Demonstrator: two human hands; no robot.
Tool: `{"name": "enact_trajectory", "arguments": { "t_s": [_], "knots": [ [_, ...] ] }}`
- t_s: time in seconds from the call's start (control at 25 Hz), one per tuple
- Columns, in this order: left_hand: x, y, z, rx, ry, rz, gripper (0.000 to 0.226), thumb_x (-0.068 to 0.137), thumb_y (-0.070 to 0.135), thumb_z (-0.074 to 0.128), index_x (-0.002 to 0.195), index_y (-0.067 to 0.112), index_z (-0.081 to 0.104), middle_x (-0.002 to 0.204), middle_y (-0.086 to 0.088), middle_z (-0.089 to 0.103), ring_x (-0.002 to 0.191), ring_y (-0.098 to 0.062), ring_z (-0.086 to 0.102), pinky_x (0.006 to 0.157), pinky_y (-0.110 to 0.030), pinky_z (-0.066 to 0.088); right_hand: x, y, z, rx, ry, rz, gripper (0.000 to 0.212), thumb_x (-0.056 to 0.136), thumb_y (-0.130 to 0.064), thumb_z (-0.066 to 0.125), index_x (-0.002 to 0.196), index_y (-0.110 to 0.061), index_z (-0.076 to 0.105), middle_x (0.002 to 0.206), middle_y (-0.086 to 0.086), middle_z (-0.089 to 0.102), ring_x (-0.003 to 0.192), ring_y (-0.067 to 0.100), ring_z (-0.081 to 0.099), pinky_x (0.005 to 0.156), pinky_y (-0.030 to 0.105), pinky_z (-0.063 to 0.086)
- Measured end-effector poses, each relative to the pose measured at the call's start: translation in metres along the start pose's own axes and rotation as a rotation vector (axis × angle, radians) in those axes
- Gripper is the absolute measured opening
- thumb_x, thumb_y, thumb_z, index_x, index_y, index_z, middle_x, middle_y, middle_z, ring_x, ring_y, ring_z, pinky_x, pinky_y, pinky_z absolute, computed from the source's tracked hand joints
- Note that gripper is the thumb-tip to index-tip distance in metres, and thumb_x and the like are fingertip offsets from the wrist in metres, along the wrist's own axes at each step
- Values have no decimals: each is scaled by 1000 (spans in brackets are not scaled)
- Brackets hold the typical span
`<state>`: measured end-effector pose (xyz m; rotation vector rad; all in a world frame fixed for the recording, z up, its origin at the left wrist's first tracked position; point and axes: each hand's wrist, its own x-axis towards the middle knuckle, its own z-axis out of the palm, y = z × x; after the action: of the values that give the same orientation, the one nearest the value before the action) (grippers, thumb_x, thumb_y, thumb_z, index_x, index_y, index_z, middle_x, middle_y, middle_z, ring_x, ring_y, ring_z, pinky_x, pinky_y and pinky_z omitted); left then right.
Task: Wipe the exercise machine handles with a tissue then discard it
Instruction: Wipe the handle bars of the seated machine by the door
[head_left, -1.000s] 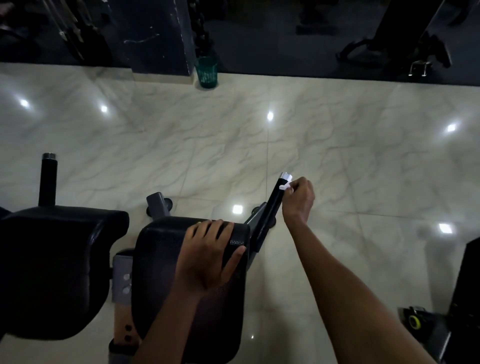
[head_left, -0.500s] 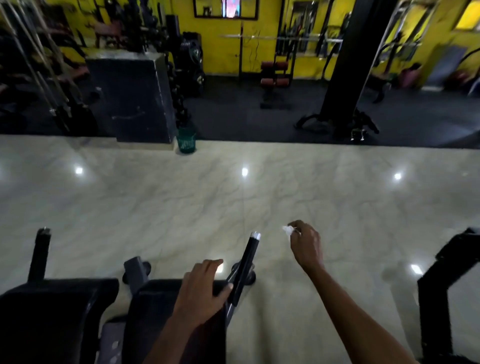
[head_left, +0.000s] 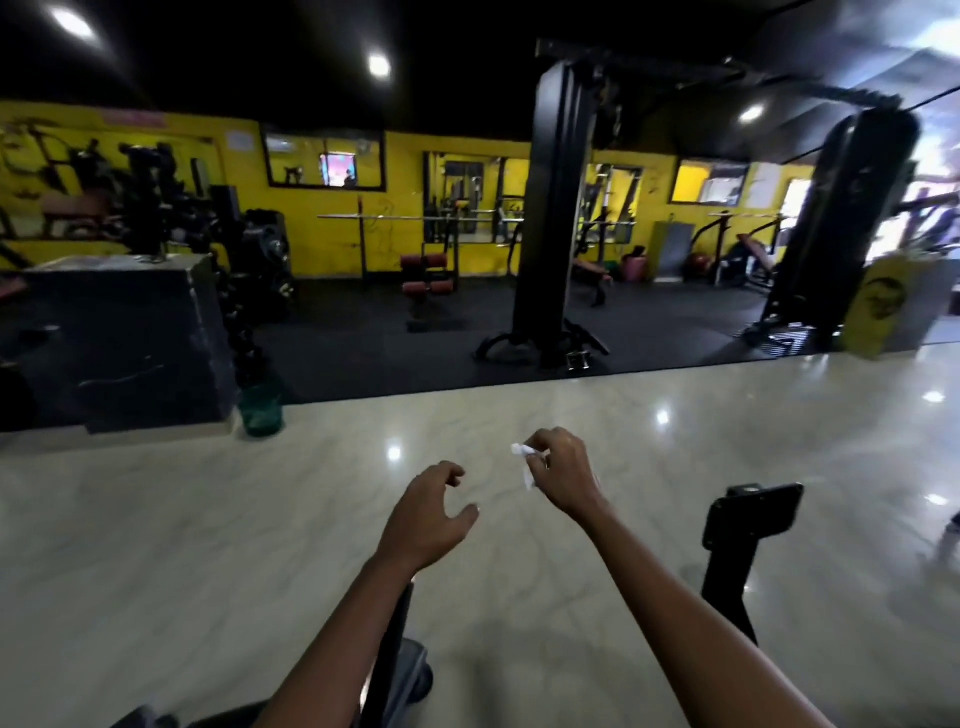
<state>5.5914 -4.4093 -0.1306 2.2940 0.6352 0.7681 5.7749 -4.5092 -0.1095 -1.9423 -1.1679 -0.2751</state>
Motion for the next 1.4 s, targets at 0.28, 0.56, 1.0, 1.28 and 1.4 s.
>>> {"name": "enact_trajectory", "arguments": {
  "t_s": [0.28, 0.56, 1.0, 1.28, 1.4],
  "knots": [
    [53, 58, 36, -54, -50, 124, 40, 74, 39, 65, 108, 20, 58, 107, 8, 59, 99, -9, 56, 88, -30, 48, 17, 50, -75, -131, 20, 135, 25, 89, -32, 59, 77, -10, 61, 82, 5, 59, 77, 22, 58, 65, 35, 45],
    [120, 92, 87, -32, -109, 214, 39, 78, 33, 68, 113, 16, 59, 111, 5, 59, 101, -8, 54, 87, -25, 46, 45, 110, -123, -158, 86, 278, 24, 85, -34, 59, 71, -19, 47, 75, -3, 57, 74, 19, 57, 64, 37, 48],
    [222, 139, 197, -129, -317, 369, 36, 81, 33, 68, 114, 20, 58, 112, 7, 59, 101, -8, 54, 81, -23, 42, 60, 195, -182, -323, 194, 456, 18, 78, -21, 61, 73, -18, 44, 64, -6, 46, 65, 22, 46, 56, 30, 30],
    [295, 178, 262, -223, -523, 598, 38, 79, 30, 73, 113, 17, 61, 109, 3, 62, 99, -13, 58, 81, -24, 45, 56, 233, -213, -479, 447, 682, 15, 81, -27, 64, 76, -15, 58, 77, 3, 59, 78, 25, 58, 61, 28, 32],
    [312, 196, 287, -264, -608, 691, 36, 78, 26, 74, 110, 14, 63, 106, 1, 64, 96, -15, 60, 79, -23, 44, 43, 238, -226, -551, 545, 791, 13, 79, -25, 65, 77, -14, 59, 83, 10, 65, 81, 28, 60, 62, 29, 34]
  ]
}}
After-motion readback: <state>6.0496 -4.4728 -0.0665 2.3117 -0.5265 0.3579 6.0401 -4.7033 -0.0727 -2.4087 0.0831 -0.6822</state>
